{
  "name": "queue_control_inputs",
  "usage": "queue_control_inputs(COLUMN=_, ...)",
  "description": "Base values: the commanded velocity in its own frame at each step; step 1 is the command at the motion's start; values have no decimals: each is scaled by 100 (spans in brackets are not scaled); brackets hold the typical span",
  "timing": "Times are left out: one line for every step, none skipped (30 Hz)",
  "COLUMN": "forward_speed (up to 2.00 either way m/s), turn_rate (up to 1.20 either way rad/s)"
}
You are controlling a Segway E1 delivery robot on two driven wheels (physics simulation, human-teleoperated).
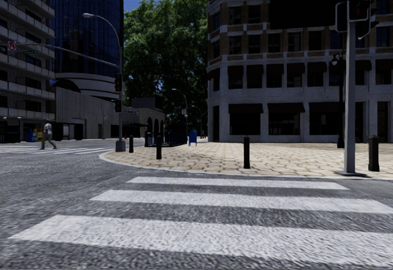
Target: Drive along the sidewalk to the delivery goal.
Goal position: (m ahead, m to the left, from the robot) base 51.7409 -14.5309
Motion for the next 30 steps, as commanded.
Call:
queue_control_inputs(forward_speed=200, turn_rate=0)
queue_control_inputs(forward_speed=200, turn_rate=0)
queue_control_inputs(forward_speed=200, turn_rate=0)
queue_control_inputs(forward_speed=200, turn_rate=0)
queue_control_inputs(forward_speed=200, turn_rate=0)
queue_control_inputs(forward_speed=200, turn_rate=0)
queue_control_inputs(forward_speed=200, turn_rate=0)
queue_control_inputs(forward_speed=200, turn_rate=0)
queue_control_inputs(forward_speed=200, turn_rate=0)
queue_control_inputs(forward_speed=200, turn_rate=0)
queue_control_inputs(forward_speed=200, turn_rate=0)
queue_control_inputs(forward_speed=200, turn_rate=0)
queue_control_inputs(forward_speed=200, turn_rate=0)
queue_control_inputs(forward_speed=200, turn_rate=0)
queue_control_inputs(forward_speed=200, turn_rate=0)
queue_control_inputs(forward_speed=200, turn_rate=0)
queue_control_inputs(forward_speed=200, turn_rate=0)
queue_control_inputs(forward_speed=200, turn_rate=0)
queue_control_inputs(forward_speed=200, turn_rate=0)
queue_control_inputs(forward_speed=200, turn_rate=0)
queue_control_inputs(forward_speed=200, turn_rate=0)
queue_control_inputs(forward_speed=200, turn_rate=0)
queue_control_inputs(forward_speed=200, turn_rate=0)
queue_control_inputs(forward_speed=200, turn_rate=0)
queue_control_inputs(forward_speed=200, turn_rate=0)
queue_control_inputs(forward_speed=200, turn_rate=0)
queue_control_inputs(forward_speed=200, turn_rate=0)
queue_control_inputs(forward_speed=200, turn_rate=0)
queue_control_inputs(forward_speed=200, turn_rate=0)
queue_control_inputs(forward_speed=200, turn_rate=0)
